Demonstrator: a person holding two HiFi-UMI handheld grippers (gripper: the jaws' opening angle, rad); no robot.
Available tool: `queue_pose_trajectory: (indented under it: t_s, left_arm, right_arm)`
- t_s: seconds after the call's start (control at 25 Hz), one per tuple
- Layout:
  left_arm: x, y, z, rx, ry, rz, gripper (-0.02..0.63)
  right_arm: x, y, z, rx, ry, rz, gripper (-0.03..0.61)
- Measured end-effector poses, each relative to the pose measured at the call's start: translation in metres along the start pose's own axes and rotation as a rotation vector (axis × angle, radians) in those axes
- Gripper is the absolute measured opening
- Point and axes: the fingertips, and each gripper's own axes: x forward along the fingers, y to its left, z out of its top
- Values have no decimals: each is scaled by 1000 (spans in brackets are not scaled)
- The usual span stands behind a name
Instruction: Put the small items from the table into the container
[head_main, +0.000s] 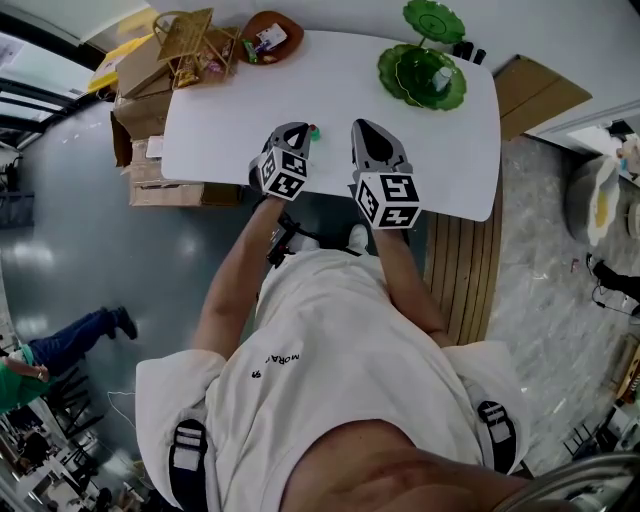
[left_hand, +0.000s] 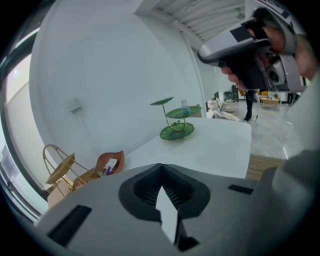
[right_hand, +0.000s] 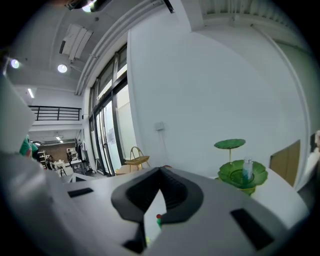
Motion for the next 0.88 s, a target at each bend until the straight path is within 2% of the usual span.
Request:
queue_pose_trajectory:
  t_s: [0.32,0.36,0.48,0.52,0.68,0.88]
  left_arm:
    - [32,-13,-23,183,145,-93,6]
    - [36,-14,-25,200,156,-101,16]
    - [47,-19,-30,233,183,-143,115]
    - [51,-21,-32,242,192,-158,123]
    - [66,-23,-36,290,219,-202,123]
    - [81,-31,-52,358,281,-296,123]
  right_arm:
    - [2,-11,-7,7,23,-7,5]
    - [2,-13,-7,7,25,-10,5]
    - [1,-19,-8,11,28,-19,5]
    - [1,-20,-8,12,28,-21,5]
    - [0,-25,-8,13,26,-29,5]
    - [-1,-28,-9,13,30,-39,5]
